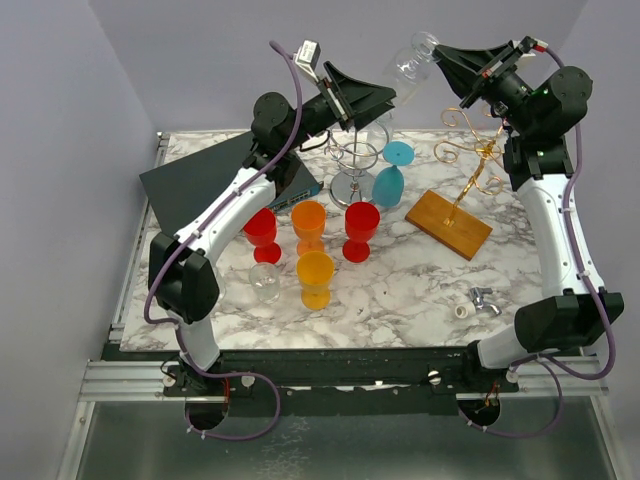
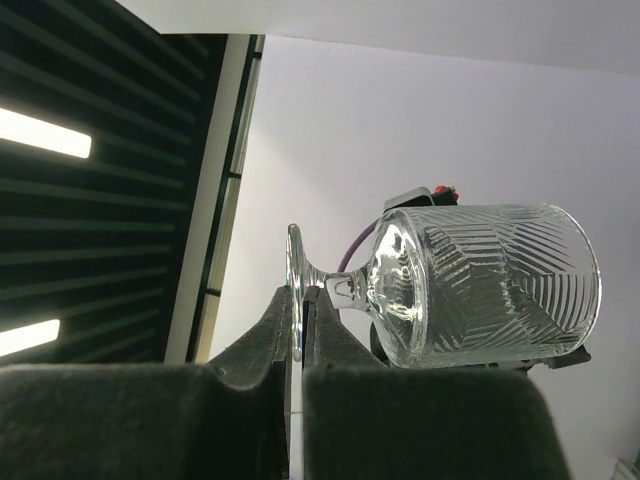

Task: Take the wine glass off the wine glass rack
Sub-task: Place the wine glass at the center of the board.

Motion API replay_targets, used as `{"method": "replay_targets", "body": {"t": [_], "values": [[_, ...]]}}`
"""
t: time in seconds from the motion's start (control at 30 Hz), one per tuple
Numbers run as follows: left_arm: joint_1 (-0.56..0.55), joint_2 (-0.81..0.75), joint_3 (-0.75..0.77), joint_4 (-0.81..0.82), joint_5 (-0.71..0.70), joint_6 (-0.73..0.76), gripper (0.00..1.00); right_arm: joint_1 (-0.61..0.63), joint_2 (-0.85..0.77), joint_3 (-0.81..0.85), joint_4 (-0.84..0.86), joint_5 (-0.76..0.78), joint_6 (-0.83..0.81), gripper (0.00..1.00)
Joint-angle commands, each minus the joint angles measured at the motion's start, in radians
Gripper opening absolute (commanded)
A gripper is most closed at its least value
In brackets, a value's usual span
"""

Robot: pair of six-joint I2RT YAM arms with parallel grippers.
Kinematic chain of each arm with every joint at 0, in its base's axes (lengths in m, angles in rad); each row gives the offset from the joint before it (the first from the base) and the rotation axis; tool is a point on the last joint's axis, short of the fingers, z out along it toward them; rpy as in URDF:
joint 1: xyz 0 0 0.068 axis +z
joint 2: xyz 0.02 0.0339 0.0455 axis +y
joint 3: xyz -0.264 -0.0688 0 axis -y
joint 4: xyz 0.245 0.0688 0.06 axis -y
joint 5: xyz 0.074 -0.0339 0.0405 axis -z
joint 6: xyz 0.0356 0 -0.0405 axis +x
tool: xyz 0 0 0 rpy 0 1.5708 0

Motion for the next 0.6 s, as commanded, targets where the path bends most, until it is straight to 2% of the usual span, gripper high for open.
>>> {"method": "replay_targets", "body": {"t": [0.0,0.33,0.57], "values": [[0.008,0.023,-0.006,0.185,0.029,-0.065,0.71,0.018,-0.041,-0.011,0.084,0.022,0.030,0.00],[0.016,0.030,-0.066,0.387,-0.004,-0.143,0.61,0.020,-0.075,-0.098,0.143,0.019,0.074,0.01],[0.016,0.037,-0.063,0.449,-0.027,-0.165,0.57,0.020,-0.079,-0.122,0.170,0.011,0.099,0.00]]}}
